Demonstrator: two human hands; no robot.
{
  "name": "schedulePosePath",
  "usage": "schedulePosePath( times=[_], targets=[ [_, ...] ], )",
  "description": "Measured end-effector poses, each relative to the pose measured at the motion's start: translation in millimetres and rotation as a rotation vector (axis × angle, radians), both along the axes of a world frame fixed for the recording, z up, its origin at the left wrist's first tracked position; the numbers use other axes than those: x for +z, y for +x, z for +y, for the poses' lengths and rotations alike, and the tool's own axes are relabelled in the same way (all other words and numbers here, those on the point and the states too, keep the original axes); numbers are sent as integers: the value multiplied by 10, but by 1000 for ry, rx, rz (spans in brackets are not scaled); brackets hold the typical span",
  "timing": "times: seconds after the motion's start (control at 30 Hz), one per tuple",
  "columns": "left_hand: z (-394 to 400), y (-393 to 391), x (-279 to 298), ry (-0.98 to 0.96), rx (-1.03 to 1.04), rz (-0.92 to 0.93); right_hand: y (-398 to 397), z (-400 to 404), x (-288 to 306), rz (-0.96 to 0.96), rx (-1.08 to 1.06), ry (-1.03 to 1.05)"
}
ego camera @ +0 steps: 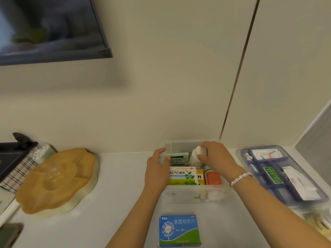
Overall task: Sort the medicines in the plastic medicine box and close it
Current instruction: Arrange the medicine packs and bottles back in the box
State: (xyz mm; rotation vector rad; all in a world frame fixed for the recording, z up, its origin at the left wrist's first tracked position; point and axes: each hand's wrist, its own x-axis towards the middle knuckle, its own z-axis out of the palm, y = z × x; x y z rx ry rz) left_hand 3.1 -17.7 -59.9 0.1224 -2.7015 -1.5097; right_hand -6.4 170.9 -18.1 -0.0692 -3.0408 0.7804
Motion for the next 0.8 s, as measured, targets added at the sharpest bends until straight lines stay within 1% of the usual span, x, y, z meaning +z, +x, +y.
schedulePosePath(
  times=[0.07, 0.1, 0.2, 0.27, 0.47, 0.8],
  targets=[
    [-6, -4, -5, 1, 0, 0, -18, -42, -34, -30, 38, 27],
    [-5, -3, -7, 5, -3, -2, -30, -48, -56, -56, 31, 8],
    [3, -11, -14, 17, -11, -10, -82, -15, -107, -115, -48, -75],
    [-2, -20, -29, 30, -8, -11, -107, 0, -139, -128, -80, -87],
    [2, -21, -72, 47, -4, -19, -76, -41, -233, 4, -183, -106],
    [3, -30, -95, 59, -7, -13, -89, -36, -218, -40, -191, -148]
  ],
)
